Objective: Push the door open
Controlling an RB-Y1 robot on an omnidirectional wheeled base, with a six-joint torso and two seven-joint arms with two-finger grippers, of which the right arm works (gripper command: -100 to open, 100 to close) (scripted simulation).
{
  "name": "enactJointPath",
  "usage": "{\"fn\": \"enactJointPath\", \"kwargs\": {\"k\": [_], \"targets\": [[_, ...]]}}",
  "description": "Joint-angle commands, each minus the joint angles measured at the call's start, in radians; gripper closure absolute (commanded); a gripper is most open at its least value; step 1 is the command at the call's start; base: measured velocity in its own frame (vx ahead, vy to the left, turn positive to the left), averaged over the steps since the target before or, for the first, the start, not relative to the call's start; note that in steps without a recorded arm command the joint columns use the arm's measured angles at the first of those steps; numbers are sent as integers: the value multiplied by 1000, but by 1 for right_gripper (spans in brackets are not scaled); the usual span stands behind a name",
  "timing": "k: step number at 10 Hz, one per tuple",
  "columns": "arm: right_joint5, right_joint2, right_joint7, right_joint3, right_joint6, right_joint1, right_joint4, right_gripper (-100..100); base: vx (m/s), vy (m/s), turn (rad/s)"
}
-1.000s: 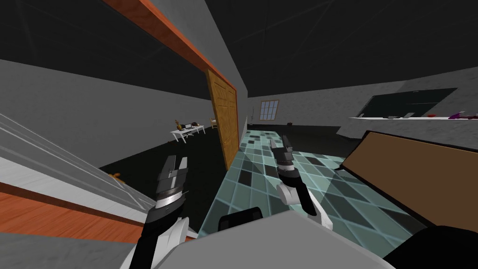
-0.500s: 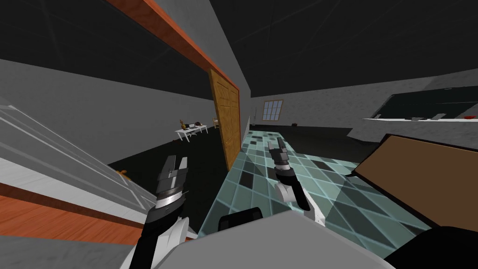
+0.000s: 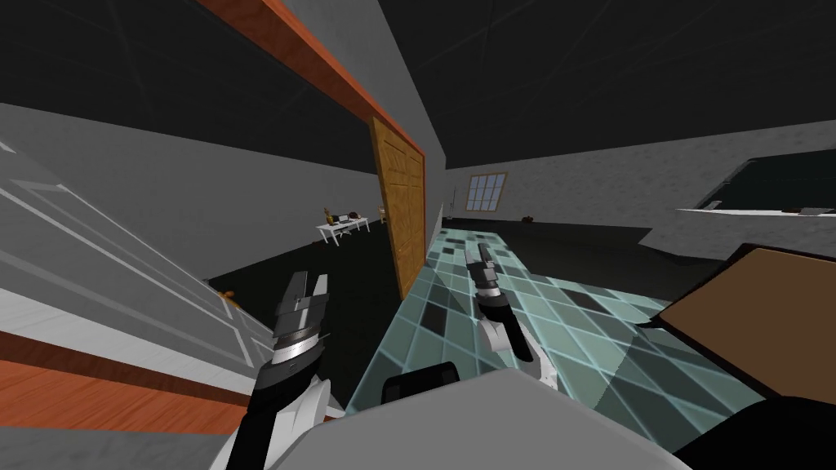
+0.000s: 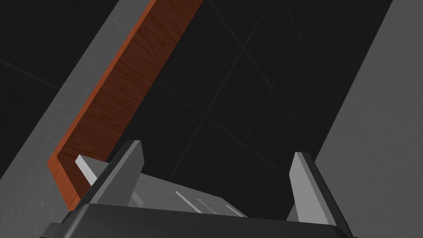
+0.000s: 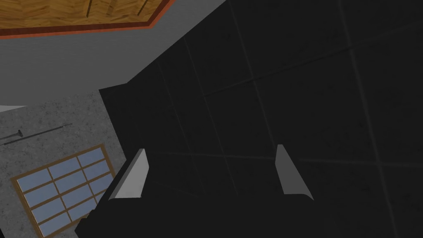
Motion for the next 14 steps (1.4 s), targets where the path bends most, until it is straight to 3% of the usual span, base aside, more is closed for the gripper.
{"fn": "enactJointPath", "kwargs": {"k": [1,14], "targets": [[1,-2,2,2,-9,-18,43,-100,71,-50,142],[1,-21,8,16,-66,-153,393,-100,78,-65,146]]}}
